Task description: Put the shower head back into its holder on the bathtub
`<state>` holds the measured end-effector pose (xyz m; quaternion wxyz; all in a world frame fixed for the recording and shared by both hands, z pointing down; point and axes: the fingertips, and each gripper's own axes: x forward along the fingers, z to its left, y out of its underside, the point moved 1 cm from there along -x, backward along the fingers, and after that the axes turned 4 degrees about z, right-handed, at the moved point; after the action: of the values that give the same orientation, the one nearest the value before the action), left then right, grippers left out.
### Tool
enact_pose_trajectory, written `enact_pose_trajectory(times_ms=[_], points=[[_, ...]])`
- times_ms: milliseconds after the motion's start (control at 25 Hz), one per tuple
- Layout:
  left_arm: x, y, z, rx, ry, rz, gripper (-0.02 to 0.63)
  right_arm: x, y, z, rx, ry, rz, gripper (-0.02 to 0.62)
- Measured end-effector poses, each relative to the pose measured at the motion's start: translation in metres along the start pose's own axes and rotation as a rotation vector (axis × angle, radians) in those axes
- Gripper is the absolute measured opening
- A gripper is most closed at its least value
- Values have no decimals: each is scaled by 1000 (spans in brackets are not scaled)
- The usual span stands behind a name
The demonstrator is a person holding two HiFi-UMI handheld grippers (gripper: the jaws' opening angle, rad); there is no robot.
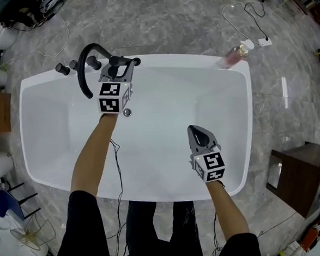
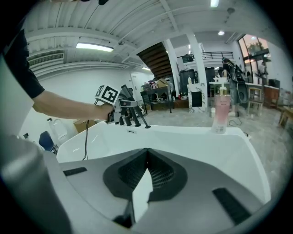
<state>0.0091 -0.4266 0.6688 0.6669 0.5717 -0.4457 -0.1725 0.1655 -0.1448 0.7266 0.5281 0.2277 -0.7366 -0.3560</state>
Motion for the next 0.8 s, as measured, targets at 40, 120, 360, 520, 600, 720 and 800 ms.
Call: enact_pose_trajectory(times_ms=[40, 120, 360, 520, 600, 720, 800], points=[[5, 3, 2, -2, 3, 6, 150, 1, 2, 0, 6, 0, 2, 5], [13, 10, 4, -7, 5, 16, 150, 3, 10, 0, 16, -4, 10, 5], [45, 27, 12, 10, 19, 43, 149, 12, 30, 2, 32, -9, 32, 5], [60, 41, 23, -19, 11, 74, 149, 16, 45, 2, 28, -17, 54, 5], [67, 46, 27, -43, 6, 72, 149, 16, 51, 0, 31, -16, 63, 5], [74, 56, 29, -51, 8, 76, 150, 15, 60, 0, 49, -11, 71, 5], [79, 62, 29, -59, 5, 86, 150, 13, 66, 0, 56, -8, 80, 5]])
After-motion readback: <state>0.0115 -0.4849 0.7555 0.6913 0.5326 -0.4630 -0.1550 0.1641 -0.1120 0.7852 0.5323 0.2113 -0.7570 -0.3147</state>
